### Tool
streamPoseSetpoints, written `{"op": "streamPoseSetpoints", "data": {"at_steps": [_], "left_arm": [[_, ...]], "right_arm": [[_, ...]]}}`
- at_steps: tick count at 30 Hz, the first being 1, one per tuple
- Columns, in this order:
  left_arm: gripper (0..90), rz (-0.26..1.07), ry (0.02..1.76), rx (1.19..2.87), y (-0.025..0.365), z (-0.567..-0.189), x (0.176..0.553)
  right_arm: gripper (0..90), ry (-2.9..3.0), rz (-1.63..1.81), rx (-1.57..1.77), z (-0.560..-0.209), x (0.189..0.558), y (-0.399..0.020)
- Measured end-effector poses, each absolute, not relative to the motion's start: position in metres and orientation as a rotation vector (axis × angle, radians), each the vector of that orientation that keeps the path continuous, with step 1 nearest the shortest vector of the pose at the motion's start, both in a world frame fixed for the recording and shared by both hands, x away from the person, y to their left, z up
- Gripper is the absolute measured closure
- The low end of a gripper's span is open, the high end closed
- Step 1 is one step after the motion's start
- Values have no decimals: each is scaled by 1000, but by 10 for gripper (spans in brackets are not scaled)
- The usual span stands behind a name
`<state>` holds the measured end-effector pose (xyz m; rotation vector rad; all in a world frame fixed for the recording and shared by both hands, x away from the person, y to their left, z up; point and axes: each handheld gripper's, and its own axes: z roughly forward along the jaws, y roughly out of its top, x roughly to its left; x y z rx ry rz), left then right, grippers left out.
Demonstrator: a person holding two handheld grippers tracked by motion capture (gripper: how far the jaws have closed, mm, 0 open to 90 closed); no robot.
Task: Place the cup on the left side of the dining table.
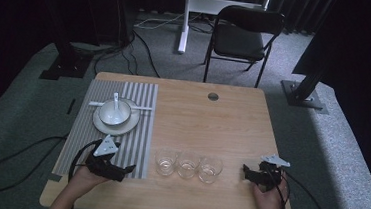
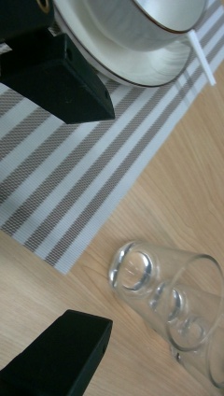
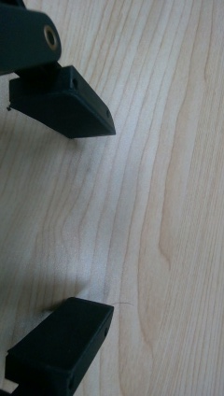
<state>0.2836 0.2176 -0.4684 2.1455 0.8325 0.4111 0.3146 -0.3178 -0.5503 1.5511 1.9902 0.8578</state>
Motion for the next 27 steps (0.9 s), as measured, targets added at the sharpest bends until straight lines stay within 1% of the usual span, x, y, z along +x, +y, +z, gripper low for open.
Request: {"op": "streamPoseSetpoints", "data": {"at_steps": [10,27], "left_arm": [[33,381,754,2196,194,-466,287],[33,359,671,2202,162,-455,294]], "right_arm": [[119,1991,857,1550,-550,315,-318],[119,1991,858,1548,-550,315,-318]]}}
